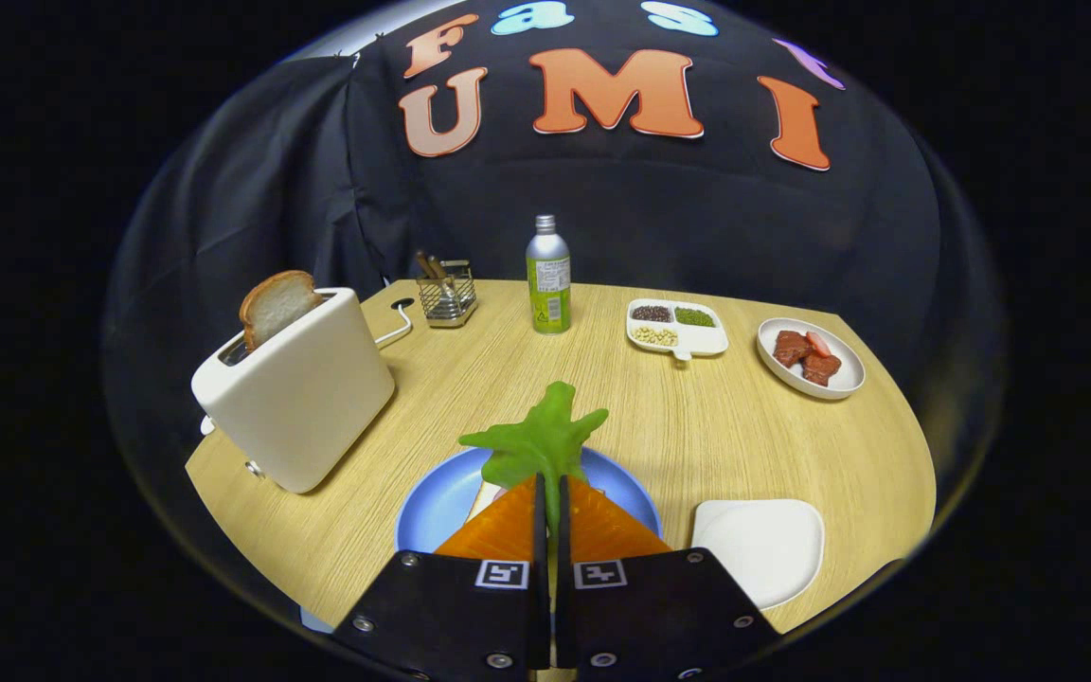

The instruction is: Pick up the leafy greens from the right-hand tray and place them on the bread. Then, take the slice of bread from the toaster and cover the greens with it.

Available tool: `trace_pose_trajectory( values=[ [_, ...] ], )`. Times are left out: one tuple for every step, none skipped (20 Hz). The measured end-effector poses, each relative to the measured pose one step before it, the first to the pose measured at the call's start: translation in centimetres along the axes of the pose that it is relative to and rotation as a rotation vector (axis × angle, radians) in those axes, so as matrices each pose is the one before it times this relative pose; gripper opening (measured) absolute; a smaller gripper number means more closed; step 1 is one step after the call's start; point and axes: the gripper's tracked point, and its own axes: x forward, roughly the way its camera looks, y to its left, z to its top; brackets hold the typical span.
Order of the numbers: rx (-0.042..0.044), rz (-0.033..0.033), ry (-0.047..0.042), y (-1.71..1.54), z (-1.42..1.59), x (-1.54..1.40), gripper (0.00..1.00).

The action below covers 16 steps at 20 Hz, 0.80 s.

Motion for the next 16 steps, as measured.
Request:
trace_pose_trajectory(
  values=[
    [-0.00278, 0.00070, 0.00965, 0.162, -0.460, 0.296, 0.03],
    [-0.00057, -0.00026, 0.00913, 0.085, -0.407, 0.282, 0.03],
    [0.00107, 0.00123, 0.01177, 0.241, -0.478, 0.200, 0.03],
    [0.00111, 0.00027, 0.01194, 0.146, -0.384, 0.292, 0.03],
    [-0.00010, -0.00007, 0.01049, 0.122, -0.332, 0.285, 0.03],
    [-0.00264, 0.00182, 0.00887, 0.180, -0.191, 0.180, 0.03],
    [-0.00692, 0.00506, 0.01284, 0.206, -0.323, 0.352, 0.06],
    [-0.00780, 0.00051, 0.01158, 0.074, -0.260, 0.088, 0.08],
    [-0.00626, -0.00078, 0.00459, 0.000, -0.075, 0.208, 0.08],
    [-0.00414, -0.00193, 0.00415, -0.013, -0.043, 0.109, 0.09],
    [-0.00246, -0.00196, 0.00415, 0.027, -0.215, -0.006, 0.12],
    [-0.00069, -0.00385, 0.00382, -0.020, -0.145, 0.057, 0.14],
    [-0.00006, -0.00459, 0.00382, -0.092, -0.092, 0.035, 0.17],
    [0.00227, -0.00459, -0.00054, -0.076, 0.029, 0.073, 0.18],
    [0.00246, -0.00656, 0.00192, -0.109, -0.068, -0.096, 0.23],
    [0.00601, -0.00394, -0.00134, 0.004, 0.083, -0.152, 0.27]
  ],
)
